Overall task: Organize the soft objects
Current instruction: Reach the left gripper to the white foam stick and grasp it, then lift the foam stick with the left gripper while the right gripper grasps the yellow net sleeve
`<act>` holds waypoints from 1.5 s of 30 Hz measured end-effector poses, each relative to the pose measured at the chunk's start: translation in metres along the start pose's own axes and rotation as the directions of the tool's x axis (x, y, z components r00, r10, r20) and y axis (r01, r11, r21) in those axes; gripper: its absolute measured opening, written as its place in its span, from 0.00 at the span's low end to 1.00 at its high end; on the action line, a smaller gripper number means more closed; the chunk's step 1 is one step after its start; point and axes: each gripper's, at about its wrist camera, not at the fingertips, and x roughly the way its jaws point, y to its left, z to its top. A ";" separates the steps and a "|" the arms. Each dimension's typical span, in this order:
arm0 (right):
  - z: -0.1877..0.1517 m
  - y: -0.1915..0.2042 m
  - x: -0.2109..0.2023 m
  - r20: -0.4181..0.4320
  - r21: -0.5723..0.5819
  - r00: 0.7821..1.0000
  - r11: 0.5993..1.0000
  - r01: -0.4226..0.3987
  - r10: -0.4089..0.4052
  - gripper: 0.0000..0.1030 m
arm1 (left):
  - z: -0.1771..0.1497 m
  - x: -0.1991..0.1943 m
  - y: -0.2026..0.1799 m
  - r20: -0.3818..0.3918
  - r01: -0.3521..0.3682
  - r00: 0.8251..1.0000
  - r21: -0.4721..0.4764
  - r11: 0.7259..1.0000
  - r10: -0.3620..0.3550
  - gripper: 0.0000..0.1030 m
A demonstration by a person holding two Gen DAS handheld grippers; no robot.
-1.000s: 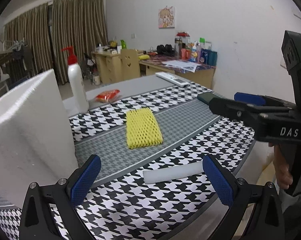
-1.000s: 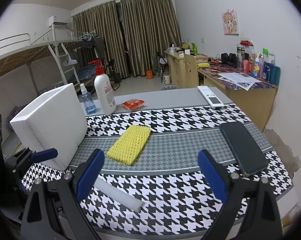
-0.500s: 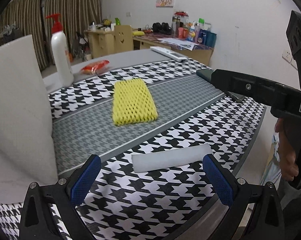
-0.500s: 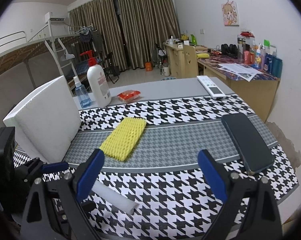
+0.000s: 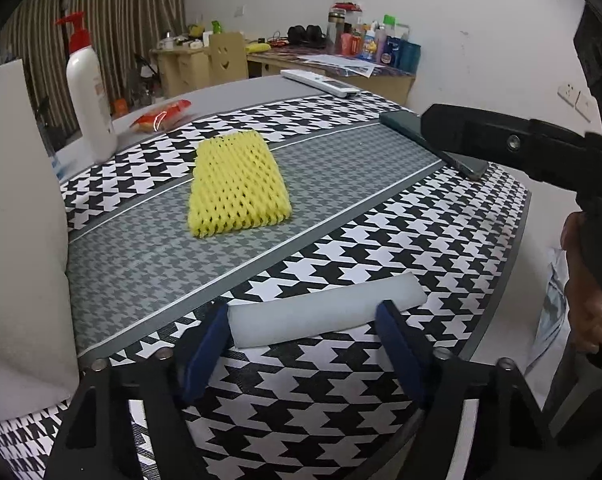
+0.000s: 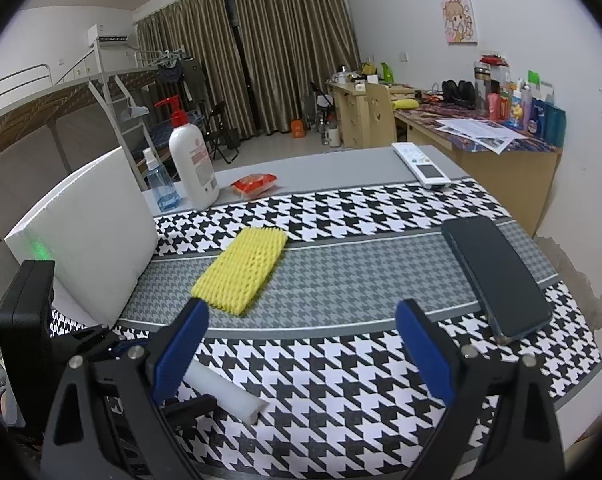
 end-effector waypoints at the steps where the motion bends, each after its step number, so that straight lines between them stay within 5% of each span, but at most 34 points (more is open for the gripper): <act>1: 0.000 0.000 0.000 0.000 0.001 1.000 1.000 -0.002 0.002 0.94 | -0.001 0.000 -0.002 -0.001 -0.007 1.000 0.012 1.000 0.007 0.68; 8: 0.000 -0.003 0.002 -0.002 0.008 1.000 1.000 -0.017 0.017 0.94 | -0.001 -0.005 -0.002 -0.002 -0.035 0.999 0.025 0.999 0.035 0.48; 10: 0.001 -0.003 0.002 -0.001 0.008 1.000 1.000 -0.023 0.023 0.94 | -0.003 -0.009 -0.005 0.005 -0.057 0.998 0.060 0.997 0.057 0.24; 12: 0.002 -0.002 0.003 0.000 0.007 1.000 1.000 -0.030 0.030 0.94 | -0.004 -0.010 -0.004 0.009 -0.104 0.995 0.077 0.992 0.104 0.12; 27: 0.012 0.012 0.011 -0.002 -0.031 0.998 0.997 -0.064 0.064 0.94 | 0.001 -0.026 0.015 0.070 -0.087 0.994 -0.025 0.996 0.089 0.07; 45: 0.024 0.038 0.049 -0.082 -0.095 0.989 0.987 -0.127 0.120 0.94 | 0.007 -0.044 0.045 0.137 -0.211 0.961 -0.197 0.958 0.240 0.08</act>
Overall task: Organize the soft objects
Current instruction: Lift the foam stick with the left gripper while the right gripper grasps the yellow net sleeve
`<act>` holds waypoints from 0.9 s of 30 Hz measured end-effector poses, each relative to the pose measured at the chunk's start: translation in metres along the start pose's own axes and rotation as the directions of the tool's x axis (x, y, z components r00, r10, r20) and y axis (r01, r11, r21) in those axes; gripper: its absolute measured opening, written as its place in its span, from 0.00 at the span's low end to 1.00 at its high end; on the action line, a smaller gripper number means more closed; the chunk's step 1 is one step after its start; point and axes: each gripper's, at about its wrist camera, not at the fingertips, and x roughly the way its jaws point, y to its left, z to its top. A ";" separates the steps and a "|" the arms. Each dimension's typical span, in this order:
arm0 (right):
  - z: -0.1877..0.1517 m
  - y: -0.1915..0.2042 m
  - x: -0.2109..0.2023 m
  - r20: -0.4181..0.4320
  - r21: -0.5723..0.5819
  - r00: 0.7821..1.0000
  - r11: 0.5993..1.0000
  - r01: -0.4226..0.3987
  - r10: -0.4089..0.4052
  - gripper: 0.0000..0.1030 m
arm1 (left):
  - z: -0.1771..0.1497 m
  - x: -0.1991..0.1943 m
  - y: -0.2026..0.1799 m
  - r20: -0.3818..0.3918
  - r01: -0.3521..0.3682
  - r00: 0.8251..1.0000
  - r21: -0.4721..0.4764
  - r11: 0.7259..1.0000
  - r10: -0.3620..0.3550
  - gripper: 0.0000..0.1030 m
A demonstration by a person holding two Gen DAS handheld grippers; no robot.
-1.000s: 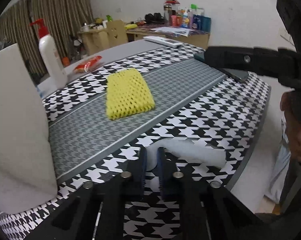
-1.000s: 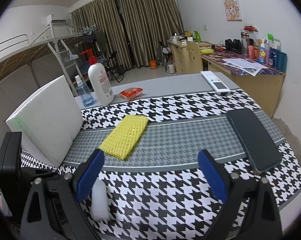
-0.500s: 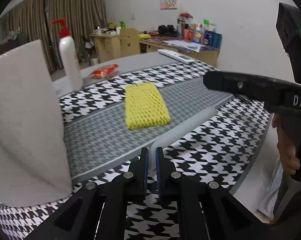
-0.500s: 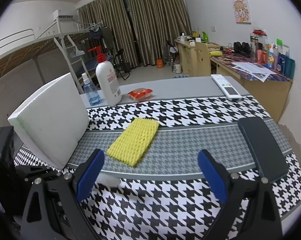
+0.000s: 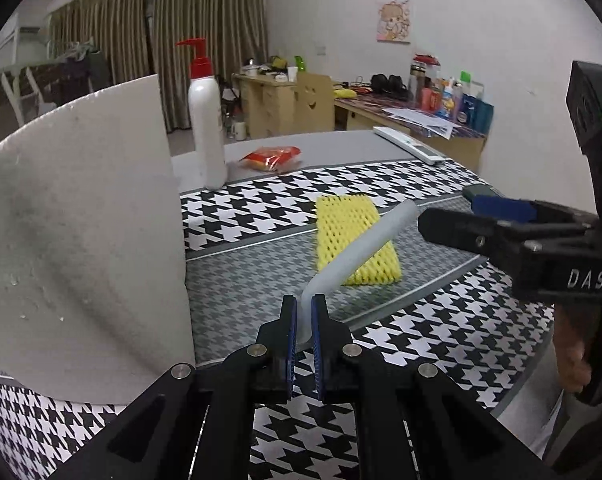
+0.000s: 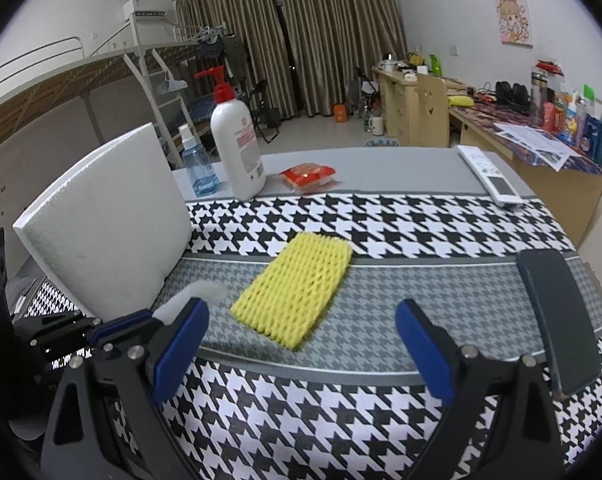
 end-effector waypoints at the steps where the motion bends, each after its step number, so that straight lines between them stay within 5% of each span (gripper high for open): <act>1: 0.000 0.001 0.003 -0.007 -0.003 1.000 1.000 -0.001 0.001 0.94 | 0.000 0.001 0.002 -0.001 -0.007 1.000 -0.004 1.000 0.007 0.08; 10: 0.003 0.008 0.023 -0.057 -0.029 0.998 1.000 0.005 -0.007 0.93 | 0.001 0.005 0.007 -0.016 -0.031 0.999 -0.046 0.998 0.030 0.08; 27: -0.001 0.017 0.063 -0.189 -0.046 0.982 0.999 0.006 -0.015 0.65 | 0.000 0.008 0.012 -0.037 -0.061 0.998 -0.072 0.996 0.058 0.08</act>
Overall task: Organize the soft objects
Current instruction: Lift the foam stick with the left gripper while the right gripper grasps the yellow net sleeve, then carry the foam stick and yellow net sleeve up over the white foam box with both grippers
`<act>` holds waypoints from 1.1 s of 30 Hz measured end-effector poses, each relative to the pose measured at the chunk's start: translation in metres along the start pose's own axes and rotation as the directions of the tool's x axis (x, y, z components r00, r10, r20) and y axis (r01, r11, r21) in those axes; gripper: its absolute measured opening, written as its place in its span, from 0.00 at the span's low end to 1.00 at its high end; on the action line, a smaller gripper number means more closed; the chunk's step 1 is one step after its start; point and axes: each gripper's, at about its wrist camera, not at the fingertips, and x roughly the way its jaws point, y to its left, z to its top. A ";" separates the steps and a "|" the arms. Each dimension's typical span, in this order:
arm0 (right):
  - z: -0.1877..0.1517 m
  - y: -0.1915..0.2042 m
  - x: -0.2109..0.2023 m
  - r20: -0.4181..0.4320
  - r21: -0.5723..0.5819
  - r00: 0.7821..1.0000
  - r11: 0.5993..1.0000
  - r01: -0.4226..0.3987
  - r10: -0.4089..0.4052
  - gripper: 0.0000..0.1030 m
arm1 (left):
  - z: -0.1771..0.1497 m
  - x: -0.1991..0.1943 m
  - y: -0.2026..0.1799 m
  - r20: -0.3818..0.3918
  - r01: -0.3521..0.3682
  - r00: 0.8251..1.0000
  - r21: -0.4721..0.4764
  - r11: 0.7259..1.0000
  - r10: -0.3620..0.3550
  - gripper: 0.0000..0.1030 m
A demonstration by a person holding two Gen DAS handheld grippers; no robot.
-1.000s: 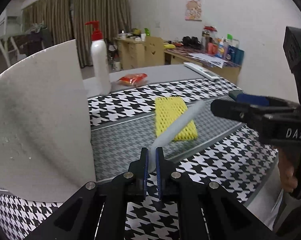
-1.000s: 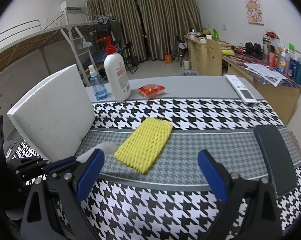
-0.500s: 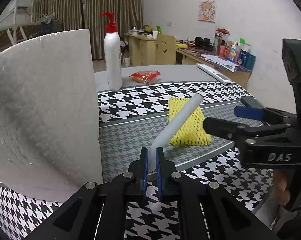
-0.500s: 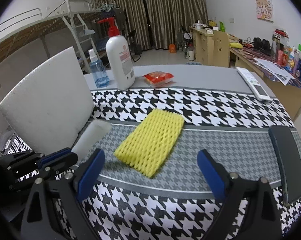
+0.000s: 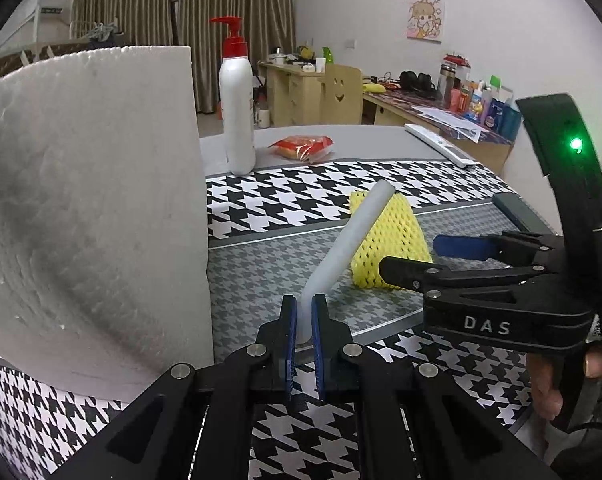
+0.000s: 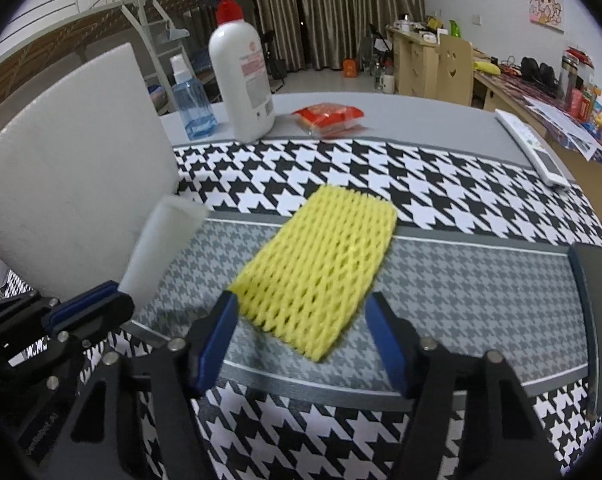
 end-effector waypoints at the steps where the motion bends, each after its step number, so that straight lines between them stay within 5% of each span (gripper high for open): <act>1: 0.000 0.000 0.002 -0.006 0.002 1.000 1.000 0.003 -0.003 0.63 | 0.000 0.000 0.000 -0.001 0.000 1.000 0.000 1.000 0.000 0.08; 9: -0.001 0.001 0.007 -0.025 -0.002 0.999 1.000 0.027 -0.027 0.52 | 0.000 0.001 0.002 -0.005 0.012 1.000 -0.005 1.000 -0.012 0.08; 15: -0.001 0.004 0.005 -0.022 0.011 1.000 1.000 0.006 -0.006 0.26 | 0.000 -0.001 0.002 -0.001 0.021 1.000 -0.008 1.000 -0.021 0.08; 17: -0.001 0.003 0.002 -0.012 0.020 1.000 1.000 0.010 -0.009 0.10 | 0.001 -0.003 0.003 0.002 0.022 1.000 -0.009 1.000 -0.022 0.08; 33: -0.008 0.012 -0.043 0.072 0.010 0.997 1.000 0.006 -0.007 0.10 | 0.002 -0.030 0.003 0.061 0.042 0.997 0.001 0.999 -0.042 0.08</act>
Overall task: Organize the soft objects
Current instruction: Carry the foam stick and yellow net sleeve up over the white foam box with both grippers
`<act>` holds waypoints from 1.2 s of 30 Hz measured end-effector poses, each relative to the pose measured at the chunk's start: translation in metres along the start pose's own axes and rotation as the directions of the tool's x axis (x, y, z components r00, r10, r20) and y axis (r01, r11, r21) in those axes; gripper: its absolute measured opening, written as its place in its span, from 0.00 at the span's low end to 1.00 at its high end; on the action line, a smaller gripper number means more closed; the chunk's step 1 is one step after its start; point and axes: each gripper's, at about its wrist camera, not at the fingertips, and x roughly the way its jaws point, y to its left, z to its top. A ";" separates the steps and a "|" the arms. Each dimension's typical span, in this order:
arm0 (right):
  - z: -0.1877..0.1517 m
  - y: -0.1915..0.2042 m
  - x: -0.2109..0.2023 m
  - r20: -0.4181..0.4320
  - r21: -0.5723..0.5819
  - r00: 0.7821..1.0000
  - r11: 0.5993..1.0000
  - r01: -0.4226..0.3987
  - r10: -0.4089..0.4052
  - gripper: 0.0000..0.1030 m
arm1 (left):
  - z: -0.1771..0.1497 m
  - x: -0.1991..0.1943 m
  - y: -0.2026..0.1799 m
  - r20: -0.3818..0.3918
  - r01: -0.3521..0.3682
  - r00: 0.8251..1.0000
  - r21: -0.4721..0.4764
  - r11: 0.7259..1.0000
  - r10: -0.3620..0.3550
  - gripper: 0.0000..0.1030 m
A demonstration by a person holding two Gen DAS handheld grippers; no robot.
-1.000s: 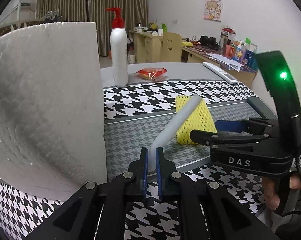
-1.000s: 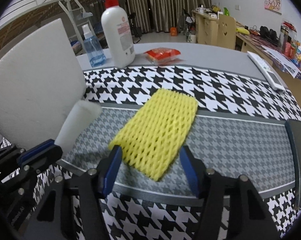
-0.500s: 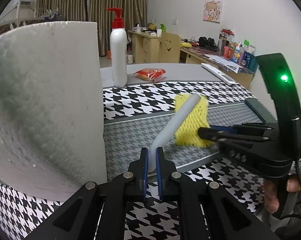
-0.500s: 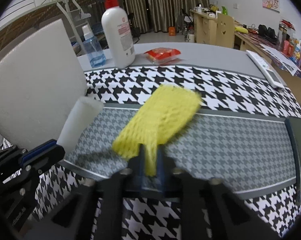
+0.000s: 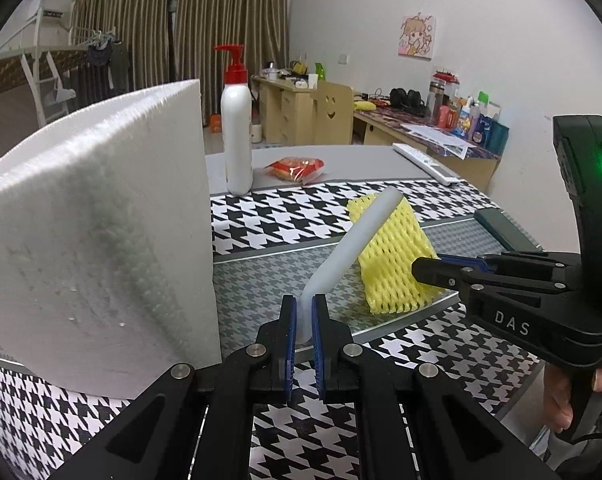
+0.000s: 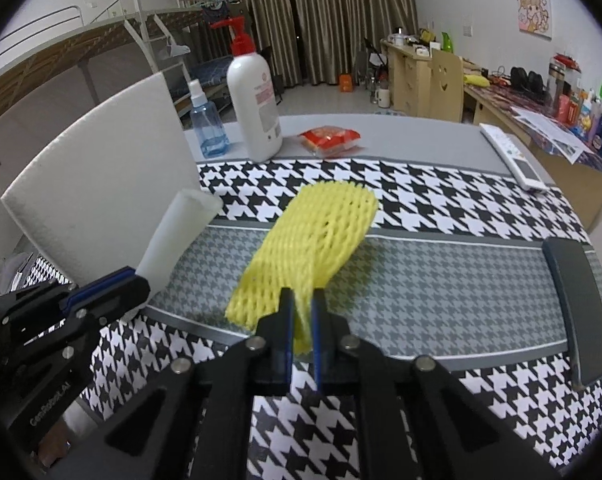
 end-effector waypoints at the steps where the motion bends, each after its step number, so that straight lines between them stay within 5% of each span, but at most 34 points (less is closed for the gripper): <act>1: -0.001 0.001 -0.003 0.006 -0.001 1.000 1.000 0.002 -0.002 0.10 | 0.000 -0.002 0.000 0.003 0.002 1.000 -0.001 1.000 -0.002 0.08; 36: -0.015 0.022 -0.087 0.194 0.003 0.980 0.999 0.054 -0.054 0.10 | 0.014 -0.068 -0.008 0.152 0.030 0.988 0.073 0.997 -0.041 0.08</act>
